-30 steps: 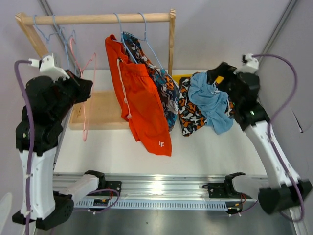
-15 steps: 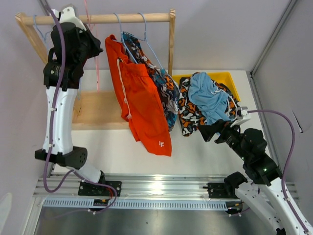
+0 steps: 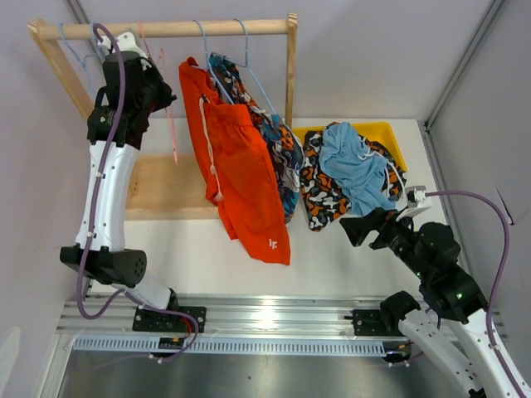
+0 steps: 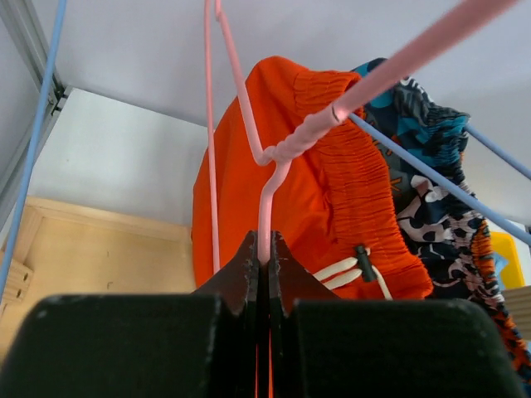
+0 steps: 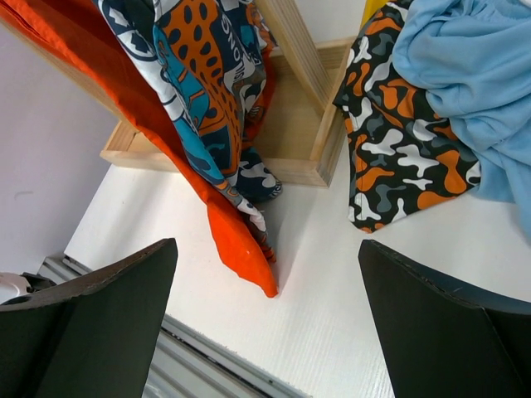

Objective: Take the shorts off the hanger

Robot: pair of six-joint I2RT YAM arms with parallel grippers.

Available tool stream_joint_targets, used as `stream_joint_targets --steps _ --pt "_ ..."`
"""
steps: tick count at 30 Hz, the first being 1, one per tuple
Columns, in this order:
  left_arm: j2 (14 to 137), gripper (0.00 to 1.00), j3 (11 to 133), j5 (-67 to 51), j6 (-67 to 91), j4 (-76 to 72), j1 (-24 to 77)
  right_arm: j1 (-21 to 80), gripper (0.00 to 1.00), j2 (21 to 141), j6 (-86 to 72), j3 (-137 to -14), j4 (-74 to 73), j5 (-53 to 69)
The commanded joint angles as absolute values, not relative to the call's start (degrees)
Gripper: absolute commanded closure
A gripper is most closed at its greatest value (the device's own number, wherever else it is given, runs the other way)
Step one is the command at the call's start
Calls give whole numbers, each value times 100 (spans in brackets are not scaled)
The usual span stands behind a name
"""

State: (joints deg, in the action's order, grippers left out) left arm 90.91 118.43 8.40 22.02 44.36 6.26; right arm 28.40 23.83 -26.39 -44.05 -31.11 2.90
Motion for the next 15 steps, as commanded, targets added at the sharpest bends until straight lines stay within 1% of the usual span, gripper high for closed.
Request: stream_joint_targets --steps 1,3,4,6,8,9,10,11,12,15 --pt "8579 96 11461 721 2312 4096 554 2865 1 2303 -2707 -4430 -3050 351" --pt "8491 89 11356 677 2285 4113 536 2874 1 2303 -2725 -4456 -3076 369" --pt "8429 79 11373 668 2268 4139 527 2874 1 2294 -2725 -4465 -3085 378" --pt "8359 71 11469 659 2224 4244 519 2874 1 2285 -2707 -4509 -3129 369" --pt "8245 57 11548 659 2189 4332 510 2874 1 2276 -2707 -4526 -3155 378" --pt "8209 42 11697 624 2180 4437 510 2874 1 2276 -2716 -4561 -3164 378" --pt "8157 35 11742 581 2171 4482 510 2874 1 2276 -2716 -4596 -3190 395" --pt "8043 31 11777 537 2188 4517 510 2874 1 2294 -2707 -4640 -3217 378" --pt "7972 25 11830 380 2215 4535 518 2874 1 2294 -2698 -4684 -3286 369" --pt "7726 17 11848 45 2408 4474 519 2874 1 2346 -2602 -4895 -3488 282"
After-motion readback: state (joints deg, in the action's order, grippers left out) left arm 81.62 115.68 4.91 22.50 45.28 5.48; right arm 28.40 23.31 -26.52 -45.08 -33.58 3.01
